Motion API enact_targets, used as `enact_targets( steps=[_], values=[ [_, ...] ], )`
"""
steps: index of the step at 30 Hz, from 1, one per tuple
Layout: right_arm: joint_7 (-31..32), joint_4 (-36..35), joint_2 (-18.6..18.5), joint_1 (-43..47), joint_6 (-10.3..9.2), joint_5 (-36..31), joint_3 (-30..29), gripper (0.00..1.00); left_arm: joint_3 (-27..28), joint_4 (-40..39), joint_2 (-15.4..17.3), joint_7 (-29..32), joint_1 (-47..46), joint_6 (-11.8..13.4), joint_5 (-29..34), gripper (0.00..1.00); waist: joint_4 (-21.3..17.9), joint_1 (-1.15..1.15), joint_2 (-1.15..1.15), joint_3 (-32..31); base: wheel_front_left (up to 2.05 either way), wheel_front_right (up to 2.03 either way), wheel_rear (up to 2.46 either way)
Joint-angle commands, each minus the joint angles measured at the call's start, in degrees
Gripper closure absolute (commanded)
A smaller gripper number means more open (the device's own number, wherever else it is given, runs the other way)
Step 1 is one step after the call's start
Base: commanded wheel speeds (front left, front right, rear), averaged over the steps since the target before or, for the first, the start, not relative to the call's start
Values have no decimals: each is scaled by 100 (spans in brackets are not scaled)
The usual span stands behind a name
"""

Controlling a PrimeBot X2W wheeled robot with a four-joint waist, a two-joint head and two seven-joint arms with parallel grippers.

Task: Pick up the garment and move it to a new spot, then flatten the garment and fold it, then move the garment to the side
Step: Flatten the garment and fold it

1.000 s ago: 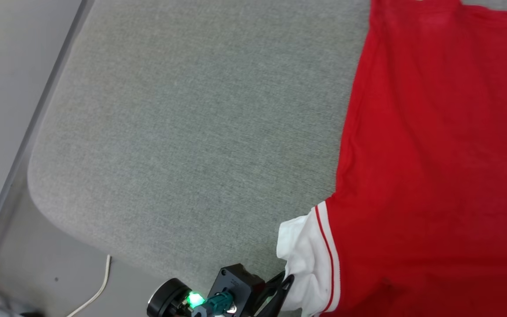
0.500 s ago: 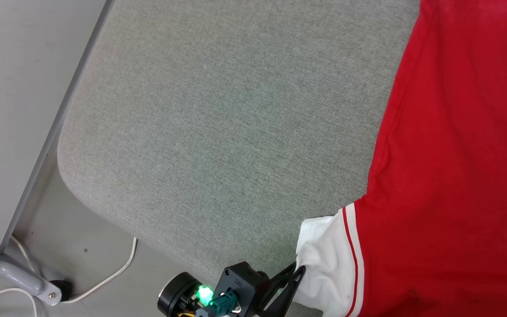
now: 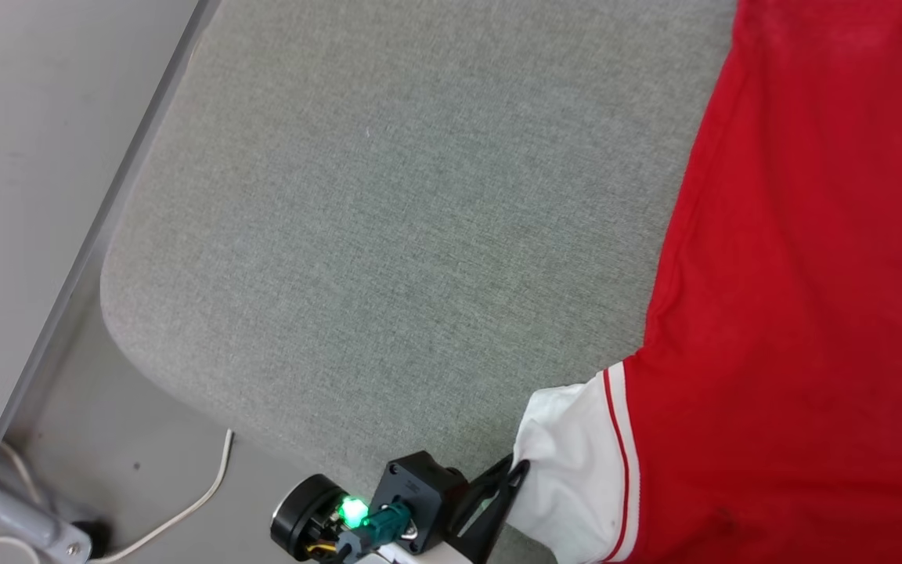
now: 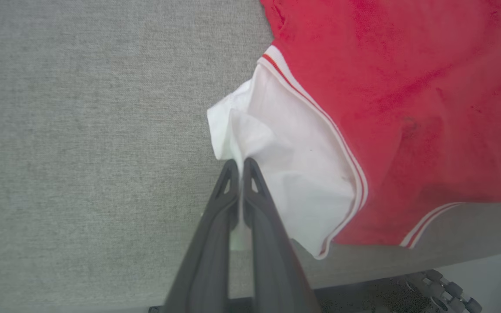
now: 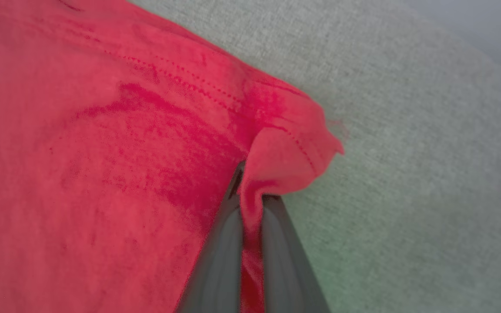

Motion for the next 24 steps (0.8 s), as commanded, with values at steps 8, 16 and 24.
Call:
enact_targets(
  steps=[8, 16, 24],
  values=[
    [-253, 518, 447, 696, -6, 57, 272, 100, 440, 45, 223, 117, -84, 135, -197, 100, -591, 0, 0, -828, 0, 0, 0],
    [-685, 863, 920, 1436, -7, 406, 239, 100, 869, 235, 443, 180, 110, 242, -517, 100, -1230, 0, 0, -1673, 0, 0, 0],
    [-1139, 770, 1181, 2391, -7, 793, 164, 100, 1258, 453, 503, -26, 348, 343, -853, 100, -1786, 0, 0, -2312, 0, 0, 0]
  ],
)
